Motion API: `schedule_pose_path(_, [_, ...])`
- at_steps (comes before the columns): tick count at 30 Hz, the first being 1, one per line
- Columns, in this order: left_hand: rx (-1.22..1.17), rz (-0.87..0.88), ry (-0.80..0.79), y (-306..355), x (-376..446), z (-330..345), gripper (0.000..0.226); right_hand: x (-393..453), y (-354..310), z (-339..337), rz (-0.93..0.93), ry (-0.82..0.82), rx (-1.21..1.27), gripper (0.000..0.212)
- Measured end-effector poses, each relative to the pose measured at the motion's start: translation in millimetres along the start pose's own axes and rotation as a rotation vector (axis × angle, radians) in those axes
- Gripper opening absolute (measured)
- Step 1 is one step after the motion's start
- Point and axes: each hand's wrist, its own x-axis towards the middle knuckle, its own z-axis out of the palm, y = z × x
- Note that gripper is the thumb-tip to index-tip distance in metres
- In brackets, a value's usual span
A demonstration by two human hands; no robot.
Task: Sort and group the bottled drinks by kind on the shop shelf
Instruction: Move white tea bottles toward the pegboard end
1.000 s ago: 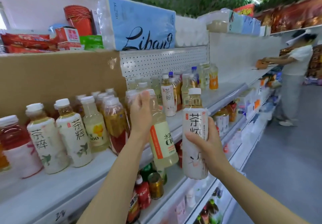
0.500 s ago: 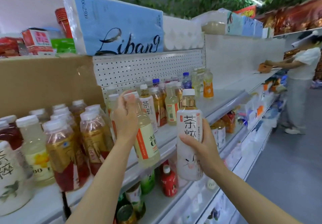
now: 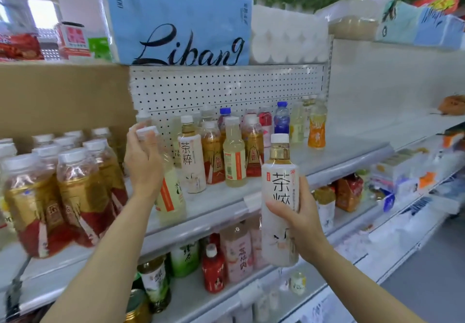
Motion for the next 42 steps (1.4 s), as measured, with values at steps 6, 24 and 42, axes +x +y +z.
schedule_pose_path(6, [0.112, 0.032, -0.001, -23, 4, 10, 0.040, 24, 13, -9, 0.010, -0.004, 0.054, 0.071])
schedule_pose_path(24, [0.533, 0.169, 0.005, -23, -14, 25, 0.097, 82, 46, 6, -0.151, -0.026, -0.014, 0.066])
schedule_pose_path(42, [0.742, 0.591, -0.271, 55, -65, 245, 0.068, 179, 68, -176, -0.201, 0.078, -0.134, 0.058])
